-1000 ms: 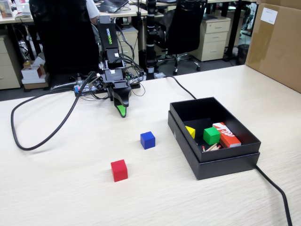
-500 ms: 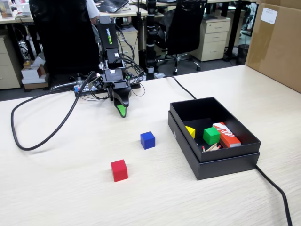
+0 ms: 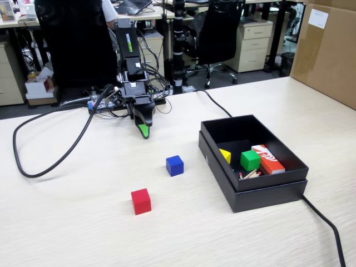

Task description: Put the red cube on top of the blue cube

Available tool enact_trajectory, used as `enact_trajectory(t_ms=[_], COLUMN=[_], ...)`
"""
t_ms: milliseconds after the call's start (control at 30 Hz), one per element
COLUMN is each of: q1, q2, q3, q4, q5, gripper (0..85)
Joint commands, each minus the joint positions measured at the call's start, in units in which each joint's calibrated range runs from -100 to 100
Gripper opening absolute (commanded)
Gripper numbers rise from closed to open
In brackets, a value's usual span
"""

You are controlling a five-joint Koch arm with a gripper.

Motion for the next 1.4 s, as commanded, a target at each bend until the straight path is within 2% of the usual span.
enact_trajectory(t_ms=[0,1100,1267,1367], q1=[0.0,0.2,0.0,-0.3], q2=[0.1,0.1,0.6,1.3], q3=[-2.5,-2.4,2.1,9.5], q4=[-1.0,-0.8,-0.9,-5.7], q5=[0.0,-0.1,-1.1,-1.1], gripper=[49.2,48.3,47.6,47.3])
